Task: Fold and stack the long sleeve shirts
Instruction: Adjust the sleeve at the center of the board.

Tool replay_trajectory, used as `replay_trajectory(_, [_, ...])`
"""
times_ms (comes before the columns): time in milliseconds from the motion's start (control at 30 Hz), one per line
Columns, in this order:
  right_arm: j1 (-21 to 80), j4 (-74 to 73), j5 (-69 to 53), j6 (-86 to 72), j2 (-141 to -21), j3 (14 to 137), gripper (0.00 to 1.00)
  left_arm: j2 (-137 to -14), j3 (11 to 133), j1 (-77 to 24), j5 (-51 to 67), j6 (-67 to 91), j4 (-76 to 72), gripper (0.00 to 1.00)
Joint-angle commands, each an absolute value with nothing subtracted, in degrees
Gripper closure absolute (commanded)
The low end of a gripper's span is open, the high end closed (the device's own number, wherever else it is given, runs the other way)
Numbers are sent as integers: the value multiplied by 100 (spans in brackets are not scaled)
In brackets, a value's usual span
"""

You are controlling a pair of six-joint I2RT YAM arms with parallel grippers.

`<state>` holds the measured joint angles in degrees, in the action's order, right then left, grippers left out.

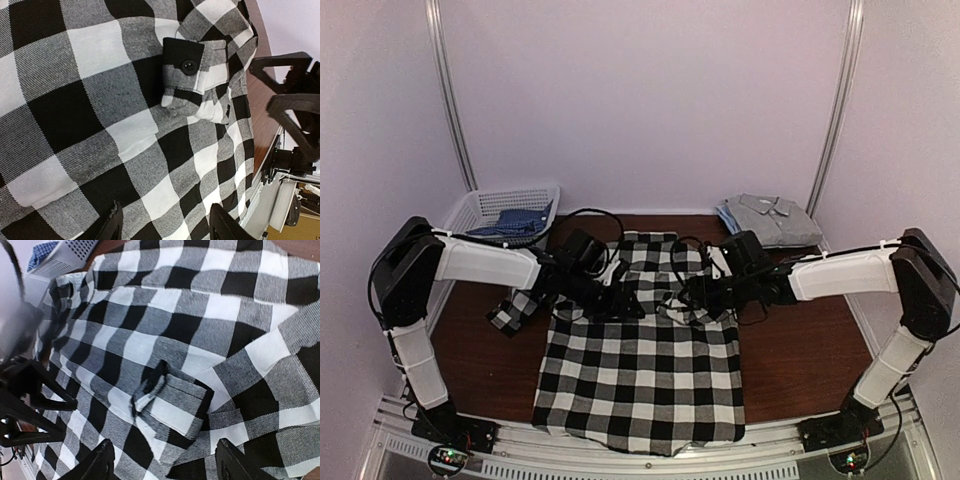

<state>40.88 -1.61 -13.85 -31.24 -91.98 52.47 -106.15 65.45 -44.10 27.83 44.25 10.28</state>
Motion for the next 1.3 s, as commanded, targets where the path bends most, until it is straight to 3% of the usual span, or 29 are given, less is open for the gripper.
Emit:
replay_trajectory(0, [3944, 163, -1808, -3045, -9583, 5378, 30, -10590, 6637, -4368, 2696, 4713, 656, 40])
replay_trajectory(300, [3836, 606, -2125, -2980, -10160, 5596, 54, -10559, 6548, -4368, 2779, 4901, 532, 40])
replay_trajectory(500, [3910, 530, -2247, -2946, -10035, 5656, 88, -10523, 6494, -4355, 2966, 5021, 431, 40])
replay_trajectory(633, [4225, 398, -2256, -2904, -9799, 5606, 100, -10482, 6390, -4309, 3166, 5178, 280, 40])
replay_trajectory(800, [4820, 385, -1974, -2900, -9593, 5343, 97, -10263, 6049, -4224, 3394, 5627, -201, 38])
replay_trajectory(1133, [5097, 421, -1752, -2991, -9430, 5033, 52, -10281, 5466, -4234, 3575, 6488, -1020, 28])
replay_trajectory(1267, [5097, 224, -1639, -2905, -9229, 5013, 44, -10326, 5423, -4288, 3476, 6532, -883, 29])
